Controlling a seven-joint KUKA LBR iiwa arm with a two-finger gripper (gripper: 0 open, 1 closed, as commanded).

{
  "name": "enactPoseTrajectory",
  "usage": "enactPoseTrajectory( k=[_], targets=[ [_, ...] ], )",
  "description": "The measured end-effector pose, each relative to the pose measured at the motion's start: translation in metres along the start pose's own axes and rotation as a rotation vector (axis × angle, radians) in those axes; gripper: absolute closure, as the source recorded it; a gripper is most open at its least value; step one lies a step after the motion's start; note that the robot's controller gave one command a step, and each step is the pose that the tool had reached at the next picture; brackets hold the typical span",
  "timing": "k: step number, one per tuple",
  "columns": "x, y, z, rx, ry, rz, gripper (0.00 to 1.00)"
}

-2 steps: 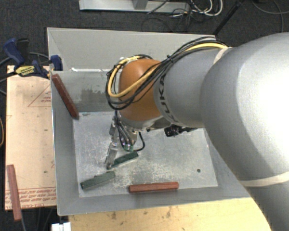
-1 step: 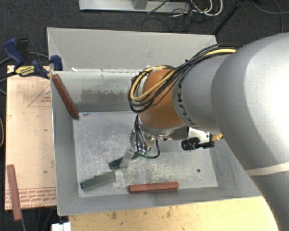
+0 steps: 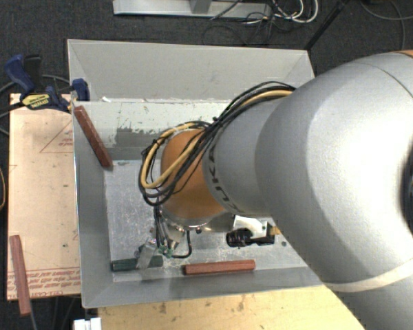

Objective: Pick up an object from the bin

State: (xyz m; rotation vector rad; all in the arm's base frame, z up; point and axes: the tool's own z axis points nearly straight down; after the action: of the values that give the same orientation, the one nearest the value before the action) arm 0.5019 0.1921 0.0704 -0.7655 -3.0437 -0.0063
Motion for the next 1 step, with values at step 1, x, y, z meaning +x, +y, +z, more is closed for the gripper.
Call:
enactPoseTrajectory(
  k=[1],
  targets=[
    [-0.0055,-0.0010,-0.0035,-0.004,-0.004,0.008,1.00]
  ],
)
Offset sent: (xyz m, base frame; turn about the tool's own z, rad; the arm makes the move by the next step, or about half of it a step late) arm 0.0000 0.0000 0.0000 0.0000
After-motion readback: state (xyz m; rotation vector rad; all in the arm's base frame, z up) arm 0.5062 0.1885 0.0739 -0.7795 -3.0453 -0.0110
